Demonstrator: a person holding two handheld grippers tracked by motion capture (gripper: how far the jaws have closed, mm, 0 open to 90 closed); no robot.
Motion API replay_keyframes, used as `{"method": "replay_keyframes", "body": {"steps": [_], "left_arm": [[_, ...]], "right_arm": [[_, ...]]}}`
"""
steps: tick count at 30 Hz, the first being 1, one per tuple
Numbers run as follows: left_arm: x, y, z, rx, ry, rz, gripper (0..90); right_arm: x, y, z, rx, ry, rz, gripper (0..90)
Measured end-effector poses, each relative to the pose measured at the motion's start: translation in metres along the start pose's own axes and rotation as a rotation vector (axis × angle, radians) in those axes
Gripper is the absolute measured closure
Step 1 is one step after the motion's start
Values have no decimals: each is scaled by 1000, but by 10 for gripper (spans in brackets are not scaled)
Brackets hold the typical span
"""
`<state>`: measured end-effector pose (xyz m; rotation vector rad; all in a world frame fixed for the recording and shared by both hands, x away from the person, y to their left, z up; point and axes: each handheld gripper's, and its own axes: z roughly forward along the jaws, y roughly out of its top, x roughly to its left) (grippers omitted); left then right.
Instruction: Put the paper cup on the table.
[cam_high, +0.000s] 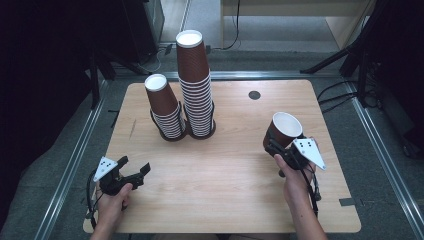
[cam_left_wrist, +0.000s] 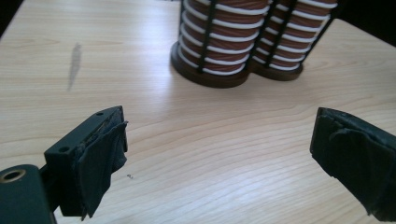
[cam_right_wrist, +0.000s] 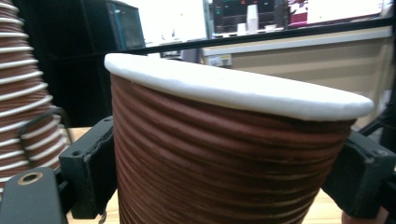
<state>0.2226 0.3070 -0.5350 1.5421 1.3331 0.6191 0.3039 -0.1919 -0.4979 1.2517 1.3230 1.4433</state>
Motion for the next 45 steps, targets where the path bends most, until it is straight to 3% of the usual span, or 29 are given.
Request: {"method": "replay_keyframes", "body": {"steps": [8, 11, 14, 16, 19, 24, 29, 33, 38, 45], "left_arm": [[12, -4, 0, 17, 44, -1, 38], [15, -6, 3, 27, 26, -30, 38], [12, -8, 7, 39, 19, -23, 38], [11, -8, 7, 41, 11, -18, 38], [14, -10, 7, 28, -3, -48, 38], [21, -10, 4, 6, -16, -101, 38], [20, -10, 5, 7, -18, -92, 38], [19, -10, 5, 9, -15, -90, 38], [18, -10, 6, 10, -14, -81, 38], [18, -10, 5, 11, -14, -81, 38]], "right_arm": [[-23, 1, 4, -3, -61, -7, 111], [-25, 0, 6, 6, -80, -15, 110], [-26, 0, 9, 10, -95, -12, 109], [-26, 1, 11, 3, -98, 17, 108], [-27, 0, 16, 7, -98, 34, 108], [-30, -4, 29, 21, -142, -37, 108], [-33, -9, 44, 1, -171, -83, 108], [-36, -16, 57, 29, -182, -76, 108], [-39, -22, 69, 79, -176, -110, 106], [-42, -30, 80, 78, -186, -120, 105]]}}
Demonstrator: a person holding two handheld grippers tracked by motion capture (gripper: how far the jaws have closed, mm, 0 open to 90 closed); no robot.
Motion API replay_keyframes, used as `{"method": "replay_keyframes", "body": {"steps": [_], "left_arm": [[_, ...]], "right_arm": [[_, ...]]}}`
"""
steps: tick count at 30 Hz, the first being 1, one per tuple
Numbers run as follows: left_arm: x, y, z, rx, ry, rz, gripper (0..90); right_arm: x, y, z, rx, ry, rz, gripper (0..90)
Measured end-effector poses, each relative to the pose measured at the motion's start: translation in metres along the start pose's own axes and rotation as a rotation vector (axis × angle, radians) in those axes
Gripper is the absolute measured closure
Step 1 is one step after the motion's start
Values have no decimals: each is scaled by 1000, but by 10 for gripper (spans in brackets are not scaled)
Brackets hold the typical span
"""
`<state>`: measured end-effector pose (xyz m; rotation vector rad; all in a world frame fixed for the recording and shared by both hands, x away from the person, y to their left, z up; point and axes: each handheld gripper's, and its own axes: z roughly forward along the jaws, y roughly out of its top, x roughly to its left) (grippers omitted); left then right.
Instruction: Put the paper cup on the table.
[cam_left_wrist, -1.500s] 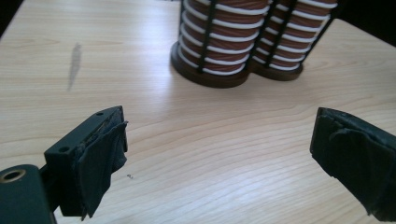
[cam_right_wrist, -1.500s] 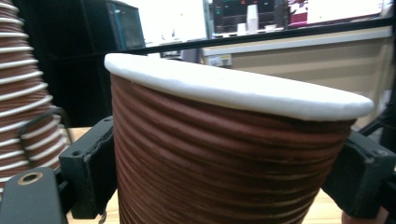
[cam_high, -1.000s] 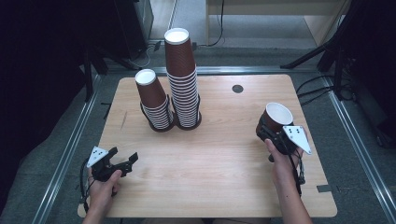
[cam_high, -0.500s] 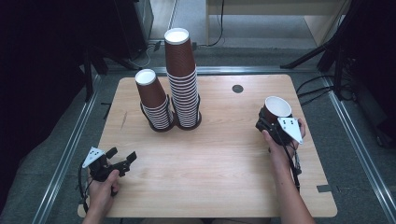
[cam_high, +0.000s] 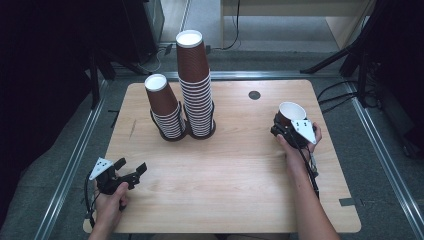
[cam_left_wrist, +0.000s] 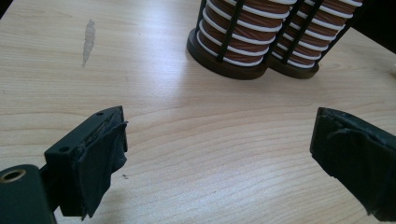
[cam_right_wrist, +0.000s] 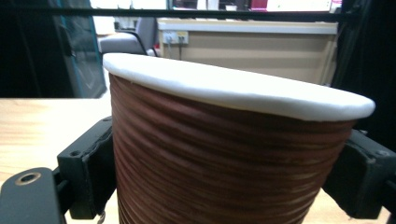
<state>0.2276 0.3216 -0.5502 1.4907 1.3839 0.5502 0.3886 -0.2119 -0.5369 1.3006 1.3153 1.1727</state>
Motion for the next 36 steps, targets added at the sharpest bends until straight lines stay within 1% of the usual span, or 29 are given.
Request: {"method": "replay_keyframes", "body": {"steps": [4, 7, 9, 16, 22, 25, 26, 28, 30, 33, 36], "left_arm": [[0, 0, 0, 1, 0, 1, 38], [0, 0, 0, 2, 1, 2, 38], [0, 0, 0, 2, 2, 2, 38], [-1, 0, 0, 5, 5, 6, 38], [0, 0, 0, 5, 5, 3, 38], [0, 0, 0, 4, 5, 3, 38], [0, 0, 0, 5, 5, 4, 38], [0, 0, 0, 5, 5, 4, 38], [0, 0, 0, 5, 5, 3, 38], [0, 0, 0, 4, 3, 2, 38], [0, 0, 0, 4, 3, 2, 38]], "right_arm": [[-1, -7, 5, 22, -25, -29, 103], [-2, -8, 5, 18, -29, -29, 103], [-1, -8, 5, 16, -29, -35, 102], [1, -7, 2, 50, -23, -40, 103], [3, -7, 0, 57, -16, -63, 101], [4, -7, -1, 56, -2, -64, 90], [5, -7, -2, 56, -2, -62, 57], [6, -5, -4, 52, 12, -53, 31], [7, -3, -6, 50, 22, -47, 23], [9, 1, -11, 66, 38, -25, 20], [8, 4, -16, 65, 46, -22, 18]]}}
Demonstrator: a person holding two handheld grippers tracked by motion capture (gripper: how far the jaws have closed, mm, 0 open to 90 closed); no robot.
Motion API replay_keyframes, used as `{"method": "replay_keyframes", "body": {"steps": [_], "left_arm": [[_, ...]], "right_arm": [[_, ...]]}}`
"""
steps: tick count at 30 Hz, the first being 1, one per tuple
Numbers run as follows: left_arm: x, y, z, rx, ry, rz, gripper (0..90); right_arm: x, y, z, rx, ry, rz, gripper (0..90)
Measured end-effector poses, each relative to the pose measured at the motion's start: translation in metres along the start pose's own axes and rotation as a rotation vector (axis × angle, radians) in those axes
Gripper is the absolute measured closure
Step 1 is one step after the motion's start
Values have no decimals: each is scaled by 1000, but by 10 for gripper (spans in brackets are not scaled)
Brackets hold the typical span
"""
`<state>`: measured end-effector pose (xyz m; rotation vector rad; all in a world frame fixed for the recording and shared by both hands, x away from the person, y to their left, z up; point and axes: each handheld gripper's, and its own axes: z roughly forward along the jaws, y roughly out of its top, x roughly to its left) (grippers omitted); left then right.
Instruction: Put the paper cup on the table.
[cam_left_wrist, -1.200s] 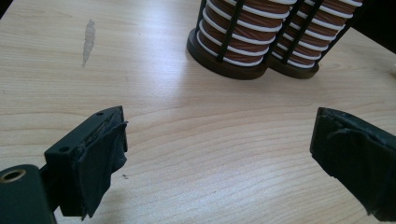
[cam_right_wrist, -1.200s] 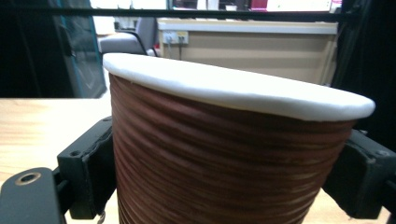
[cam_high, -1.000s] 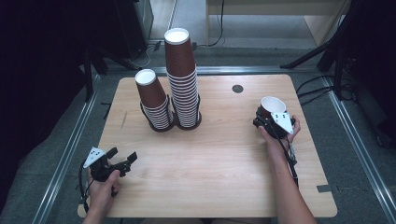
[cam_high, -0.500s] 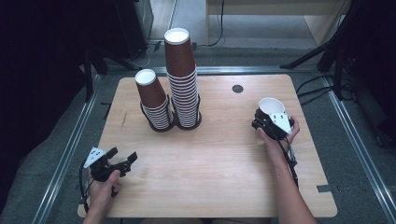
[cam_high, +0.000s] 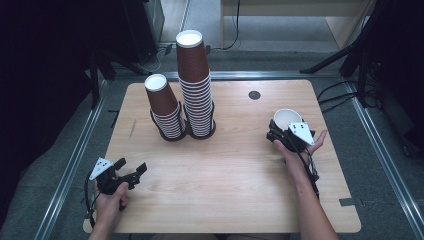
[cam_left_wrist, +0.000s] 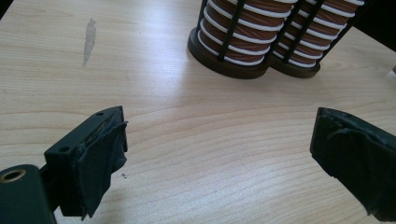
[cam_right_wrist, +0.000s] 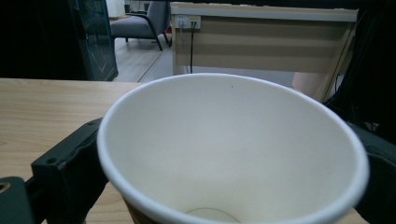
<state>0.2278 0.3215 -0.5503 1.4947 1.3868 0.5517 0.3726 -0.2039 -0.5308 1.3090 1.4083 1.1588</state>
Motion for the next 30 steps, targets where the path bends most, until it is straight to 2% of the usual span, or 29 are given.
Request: {"method": "replay_keyframes", "body": {"steps": [7, 14, 20, 30], "left_arm": [[0, 0, 0, 1, 0, 3, 38], [-1, 0, 1, 3, 2, 6, 38], [-1, 0, 1, 3, 3, 6, 38], [-1, 0, 0, 3, 0, 5, 38]], "right_arm": [[-5, -3, -15, 3, 7, -9, 14], [-17, -14, -33, 10, 19, 5, 12], [-26, -20, -47, 5, 29, -10, 12], [-42, -20, -72, -19, 10, -10, 12]]}}
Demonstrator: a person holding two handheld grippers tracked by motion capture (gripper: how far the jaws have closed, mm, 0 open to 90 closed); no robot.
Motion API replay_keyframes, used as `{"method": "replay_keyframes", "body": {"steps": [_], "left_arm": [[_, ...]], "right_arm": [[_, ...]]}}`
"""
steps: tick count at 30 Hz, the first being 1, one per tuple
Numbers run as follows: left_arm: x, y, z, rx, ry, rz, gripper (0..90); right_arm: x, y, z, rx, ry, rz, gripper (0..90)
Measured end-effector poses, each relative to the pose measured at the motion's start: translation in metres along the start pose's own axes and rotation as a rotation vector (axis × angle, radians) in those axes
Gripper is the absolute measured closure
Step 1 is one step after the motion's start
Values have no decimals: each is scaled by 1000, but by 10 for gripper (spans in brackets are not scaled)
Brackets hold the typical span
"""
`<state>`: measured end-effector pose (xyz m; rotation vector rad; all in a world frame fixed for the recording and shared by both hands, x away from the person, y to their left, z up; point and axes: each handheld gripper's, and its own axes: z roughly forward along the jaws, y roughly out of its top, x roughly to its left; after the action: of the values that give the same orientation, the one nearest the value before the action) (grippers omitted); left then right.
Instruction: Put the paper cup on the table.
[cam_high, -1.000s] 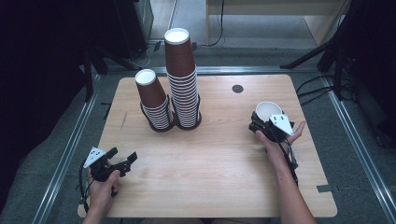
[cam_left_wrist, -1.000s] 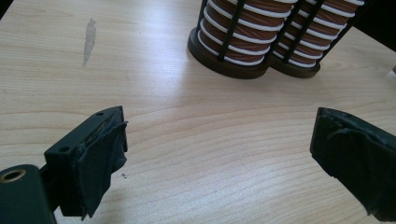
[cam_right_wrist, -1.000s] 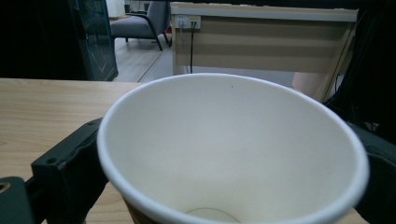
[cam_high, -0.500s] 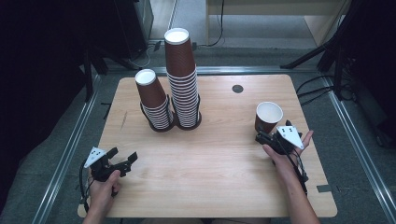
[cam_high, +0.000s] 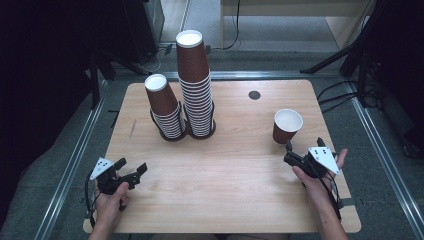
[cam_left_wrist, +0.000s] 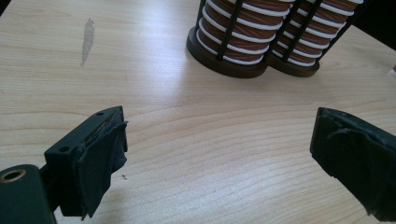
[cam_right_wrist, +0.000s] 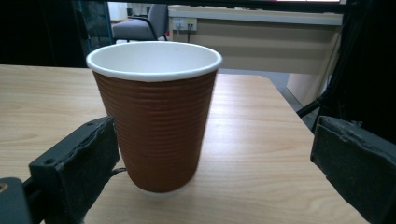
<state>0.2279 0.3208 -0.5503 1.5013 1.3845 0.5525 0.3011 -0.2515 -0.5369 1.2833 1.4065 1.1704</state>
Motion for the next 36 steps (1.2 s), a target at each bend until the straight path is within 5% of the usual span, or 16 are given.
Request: {"method": "replay_keyframes", "body": {"steps": [36], "left_arm": [[-1, 0, 0, 2, 3, 10, 38]], "right_arm": [[-48, -27, -87, 31, -58, -5, 13]]}}
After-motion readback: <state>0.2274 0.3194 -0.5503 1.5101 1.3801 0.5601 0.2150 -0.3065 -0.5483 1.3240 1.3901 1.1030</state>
